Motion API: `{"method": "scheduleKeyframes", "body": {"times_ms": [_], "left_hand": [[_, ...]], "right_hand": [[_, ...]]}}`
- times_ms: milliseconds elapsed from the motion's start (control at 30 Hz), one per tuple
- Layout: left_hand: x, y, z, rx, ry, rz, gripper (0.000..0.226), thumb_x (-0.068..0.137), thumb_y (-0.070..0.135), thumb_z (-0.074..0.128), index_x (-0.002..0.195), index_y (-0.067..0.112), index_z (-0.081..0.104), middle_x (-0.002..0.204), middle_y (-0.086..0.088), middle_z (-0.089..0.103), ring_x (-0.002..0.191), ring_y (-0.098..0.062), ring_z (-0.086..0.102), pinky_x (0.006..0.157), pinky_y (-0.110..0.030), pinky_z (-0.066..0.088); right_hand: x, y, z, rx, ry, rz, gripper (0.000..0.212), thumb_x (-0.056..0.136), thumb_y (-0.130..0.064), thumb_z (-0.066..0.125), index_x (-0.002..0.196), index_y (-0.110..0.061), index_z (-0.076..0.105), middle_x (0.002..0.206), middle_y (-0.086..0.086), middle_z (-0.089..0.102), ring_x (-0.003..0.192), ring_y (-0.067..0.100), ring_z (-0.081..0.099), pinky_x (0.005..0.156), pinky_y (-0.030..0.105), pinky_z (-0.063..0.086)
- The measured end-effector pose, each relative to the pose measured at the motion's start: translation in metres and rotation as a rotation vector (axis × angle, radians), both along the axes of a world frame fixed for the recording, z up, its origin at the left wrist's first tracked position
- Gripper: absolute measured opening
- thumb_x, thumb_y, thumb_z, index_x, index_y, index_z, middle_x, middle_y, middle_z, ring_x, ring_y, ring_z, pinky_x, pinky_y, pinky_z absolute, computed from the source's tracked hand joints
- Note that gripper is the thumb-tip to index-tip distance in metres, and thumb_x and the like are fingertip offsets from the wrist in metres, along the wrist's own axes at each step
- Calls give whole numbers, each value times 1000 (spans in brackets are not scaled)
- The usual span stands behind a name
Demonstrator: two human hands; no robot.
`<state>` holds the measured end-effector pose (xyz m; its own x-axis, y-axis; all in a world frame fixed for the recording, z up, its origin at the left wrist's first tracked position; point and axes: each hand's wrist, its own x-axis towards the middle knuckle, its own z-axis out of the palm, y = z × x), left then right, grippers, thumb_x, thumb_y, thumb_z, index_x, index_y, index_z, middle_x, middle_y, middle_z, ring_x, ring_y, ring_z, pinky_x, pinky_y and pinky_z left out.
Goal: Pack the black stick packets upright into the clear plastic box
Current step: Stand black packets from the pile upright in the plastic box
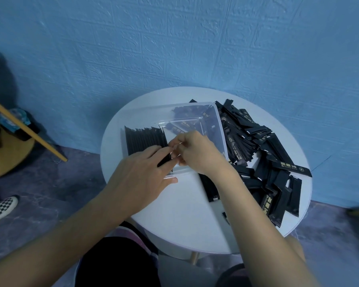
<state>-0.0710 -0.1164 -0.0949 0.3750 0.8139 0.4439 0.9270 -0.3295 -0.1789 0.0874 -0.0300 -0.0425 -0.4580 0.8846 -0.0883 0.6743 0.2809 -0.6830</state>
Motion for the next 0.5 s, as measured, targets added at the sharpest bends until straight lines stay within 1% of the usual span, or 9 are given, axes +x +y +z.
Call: {"method": "scheduleKeyframes", "body": {"times_ms": [67, 133, 267, 333, 400, 500], "left_hand": [[0, 0, 0, -2, 10, 0, 42, 95, 49, 54, 113, 17, 74, 128, -1, 66, 114, -24, 62, 77, -40, 59], [-1, 1, -2, 6, 26, -3, 45, 98, 50, 46, 106, 17, 75, 127, 2, 68, 116, -23, 61, 79, -40, 58], [-2, 3, -3, 21, 27, -9, 49, 97, 50, 42, 106, 16, 77, 121, 2, 72, 115, -24, 64, 80, -39, 59], [-2, 5, -2, 15, 17, -1, 50, 97, 50, 42, 106, 16, 77, 118, 2, 73, 113, -24, 65, 80, -39, 59], [-3, 7, -2, -2, 7, 6, 51, 98, 51, 40, 105, 17, 77, 117, 2, 74, 112, -24, 65, 78, -40, 59], [-3, 8, -1, -11, -9, 14, 50, 99, 51, 40, 104, 17, 77, 116, 3, 74, 110, -23, 65, 76, -41, 59]], "right_hand": [[0, 1, -1, -15, 0, 4, 30, 95, -10, 46, 92, -25, 72, 72, -2, 75, 66, 13, 69, 82, 38, 60], [2, 0, 0, -14, -10, 10, 30, 95, -10, 46, 95, -25, 71, 71, -1, 74, 66, 13, 67, 83, 38, 59], [13, -1, 2, 4, 12, 14, 29, 99, -12, 46, 106, -25, 71, 81, -7, 73, 84, 18, 69, 87, 41, 58], [22, -2, 3, 47, 18, 9, 30, 100, -12, 46, 111, -25, 71, 83, -11, 71, 88, 16, 68, 88, 41, 57], [33, -4, 4, 82, 68, -4, 29, 99, -14, 48, 110, -26, 72, 82, -13, 71, 87, 14, 69, 88, 42, 57], [55, -10, 4, 106, 208, -46, 23, 96, -22, 55, 105, -30, 75, 85, -12, 74, 86, 12, 71, 88, 44, 58]]}}
